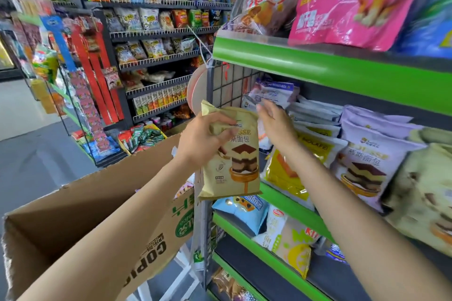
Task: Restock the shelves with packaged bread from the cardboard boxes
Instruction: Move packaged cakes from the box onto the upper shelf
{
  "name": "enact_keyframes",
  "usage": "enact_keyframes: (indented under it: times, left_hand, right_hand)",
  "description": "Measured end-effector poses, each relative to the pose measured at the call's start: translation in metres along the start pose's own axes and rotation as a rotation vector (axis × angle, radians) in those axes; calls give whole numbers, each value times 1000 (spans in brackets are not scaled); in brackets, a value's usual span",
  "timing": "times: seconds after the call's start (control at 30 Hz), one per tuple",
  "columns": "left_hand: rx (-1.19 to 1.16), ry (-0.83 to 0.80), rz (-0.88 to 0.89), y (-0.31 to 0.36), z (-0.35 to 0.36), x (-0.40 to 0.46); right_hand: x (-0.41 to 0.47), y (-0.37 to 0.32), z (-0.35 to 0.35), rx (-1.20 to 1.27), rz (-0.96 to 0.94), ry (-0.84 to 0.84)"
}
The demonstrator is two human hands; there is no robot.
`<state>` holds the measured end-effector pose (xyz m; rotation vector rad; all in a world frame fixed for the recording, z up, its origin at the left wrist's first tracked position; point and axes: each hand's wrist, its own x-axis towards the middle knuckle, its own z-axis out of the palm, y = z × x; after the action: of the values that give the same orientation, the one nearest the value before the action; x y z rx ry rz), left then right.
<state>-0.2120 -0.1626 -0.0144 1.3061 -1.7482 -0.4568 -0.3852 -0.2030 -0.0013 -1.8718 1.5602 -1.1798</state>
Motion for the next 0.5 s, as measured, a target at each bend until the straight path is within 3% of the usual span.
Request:
enact_keyframes:
  times: [0.1, 0.2, 0.43, 0.5]
  left_hand:
    - [-191, -39, -19, 26, 4, -7]
    - [-382, -81, -1, 56, 18, -17]
    - [-579, -283, 107, 121, 87, -47]
    - [-543, -350, 123, 143, 111, -54]
  right_hand:
    - [-42, -6, -21, 390, 179, -120]
    - [-78, -7, -46, 511, 251, -105]
    - [-155, 13, -119, 451, 186, 311]
    - [-173, 22, -139, 419, 188, 424]
